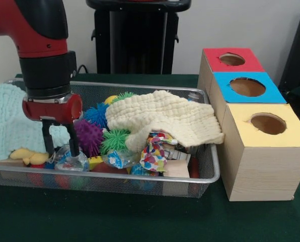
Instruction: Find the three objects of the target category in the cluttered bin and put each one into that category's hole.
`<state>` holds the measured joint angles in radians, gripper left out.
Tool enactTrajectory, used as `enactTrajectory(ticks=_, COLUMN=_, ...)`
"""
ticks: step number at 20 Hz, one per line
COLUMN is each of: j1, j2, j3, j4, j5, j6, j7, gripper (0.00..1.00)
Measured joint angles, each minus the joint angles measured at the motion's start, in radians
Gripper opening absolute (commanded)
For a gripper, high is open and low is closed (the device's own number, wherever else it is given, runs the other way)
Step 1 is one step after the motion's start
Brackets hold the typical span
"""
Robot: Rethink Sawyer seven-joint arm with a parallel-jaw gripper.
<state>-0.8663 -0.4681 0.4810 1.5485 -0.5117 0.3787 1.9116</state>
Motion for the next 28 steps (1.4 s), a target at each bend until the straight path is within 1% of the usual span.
enactTrajectory(ticks=4, j1=-0.023, j2=0.003, j3=0.035, j4=0.02, j5=0.0, j6=0.0, j7=0.0, gripper=1.0)
enactTrajectory(ticks=17, j1=-0.049, j2=0.006, j3=0.141, j4=0.071, j5=-0.002, j6=0.0, j7=0.0, gripper=1.0)
enactTrajectory(ticks=23, j1=-0.041, j2=-0.007, j3=0.148, j4=0.073, j5=-0.004, j6=0.0, j7=0.0, gripper=1.0)
enactTrajectory(ticks=28, j1=-0.018, j2=-0.043, j3=0.141, j4=0.075, j5=-0.008, j6=0.0, j7=0.0, gripper=1.0)
